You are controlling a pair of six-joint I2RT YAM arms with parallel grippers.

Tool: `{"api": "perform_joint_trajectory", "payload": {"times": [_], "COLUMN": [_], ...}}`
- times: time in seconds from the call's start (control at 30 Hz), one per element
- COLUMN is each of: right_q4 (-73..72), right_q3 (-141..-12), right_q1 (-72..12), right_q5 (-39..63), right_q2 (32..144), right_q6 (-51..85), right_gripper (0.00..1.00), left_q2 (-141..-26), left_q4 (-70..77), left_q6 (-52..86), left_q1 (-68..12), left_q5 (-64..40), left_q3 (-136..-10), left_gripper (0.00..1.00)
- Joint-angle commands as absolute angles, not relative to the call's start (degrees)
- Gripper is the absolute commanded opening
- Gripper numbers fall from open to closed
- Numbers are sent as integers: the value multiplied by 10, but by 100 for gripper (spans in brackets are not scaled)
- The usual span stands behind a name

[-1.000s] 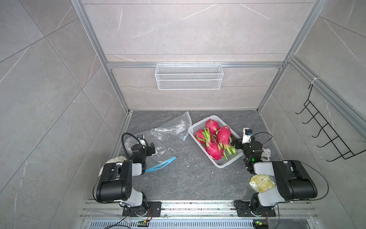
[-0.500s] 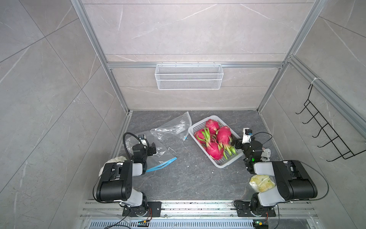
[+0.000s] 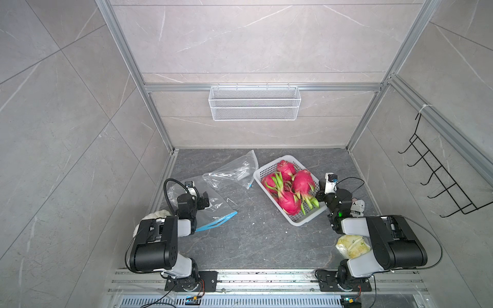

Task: Open the zip-top bag and take out the dragon fruit
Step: Reset both arms

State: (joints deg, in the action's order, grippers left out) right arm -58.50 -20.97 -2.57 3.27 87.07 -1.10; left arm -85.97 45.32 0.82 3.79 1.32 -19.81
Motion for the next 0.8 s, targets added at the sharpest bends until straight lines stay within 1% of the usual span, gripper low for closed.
{"api": "perform_joint_trajectory", "payload": {"times": [0.0,0.03,0.07,0.47,0.77], "right_q4": [-533,-533,-533,-531,-531], "right_q3": [-202,-202,-202,-203,-202], "right_q1": [-29,-29,-29,-32,-42], "right_q5": [39,39,39,42,26], "right_q2": [879,879,880,880,879], "right_q6": [-3,-3,-3,-8,-11], "right_gripper": [46,96,99,99,99], "left_q2": [-860,-860,-860,-860,-860], "left_q4": [471,471,471,472,470], "left_q6": [6,5,6,7,7], "left_q1": [40,40,40,41,41], "left_q5": [9,9,9,5,5], "left_q3": [-213,-213,-213,-214,-214], "left_gripper": [100,100,100,100,100]}}
